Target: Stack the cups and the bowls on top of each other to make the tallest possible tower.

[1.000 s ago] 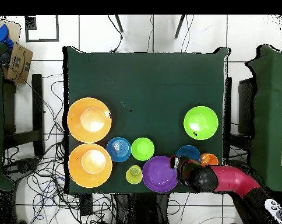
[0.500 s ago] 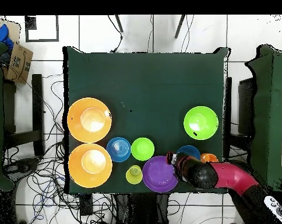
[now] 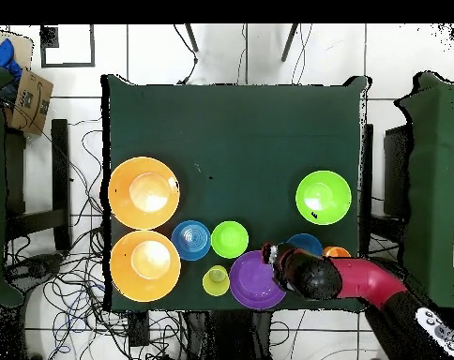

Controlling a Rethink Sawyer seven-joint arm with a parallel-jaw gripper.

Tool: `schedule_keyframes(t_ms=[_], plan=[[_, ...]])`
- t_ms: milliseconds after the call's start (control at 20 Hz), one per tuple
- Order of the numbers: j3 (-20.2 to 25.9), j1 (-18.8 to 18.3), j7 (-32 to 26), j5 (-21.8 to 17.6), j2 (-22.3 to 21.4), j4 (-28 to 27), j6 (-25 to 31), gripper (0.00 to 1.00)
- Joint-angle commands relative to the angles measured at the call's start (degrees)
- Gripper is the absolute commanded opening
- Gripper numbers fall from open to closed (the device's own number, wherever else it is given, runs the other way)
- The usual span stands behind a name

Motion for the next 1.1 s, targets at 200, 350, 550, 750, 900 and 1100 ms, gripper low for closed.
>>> schedule_keyframes(t_ms=[200, 350, 550, 750, 900, 1100], plan=[[-10.46, 11.96, 5.43, -7.62, -2.29, -7.33, -2.43, 1.00], [-12.35, 13.45, 5.33, -8.15, -2.38, -8.72, -2.43, 1.00], [-13.65, 14.37, 4.84, -7.86, -2.43, -9.64, -2.91, 1.00], [-14.87, 15.72, 4.28, -7.24, -3.15, -10.18, -2.31, 1.00], [-14.28, 15.55, 2.58, -5.86, -3.62, -10.12, -0.68, 1.00], [-13.65, 14.98, 1.07, -5.07, -3.96, -9.64, 0.01, 1.00]])
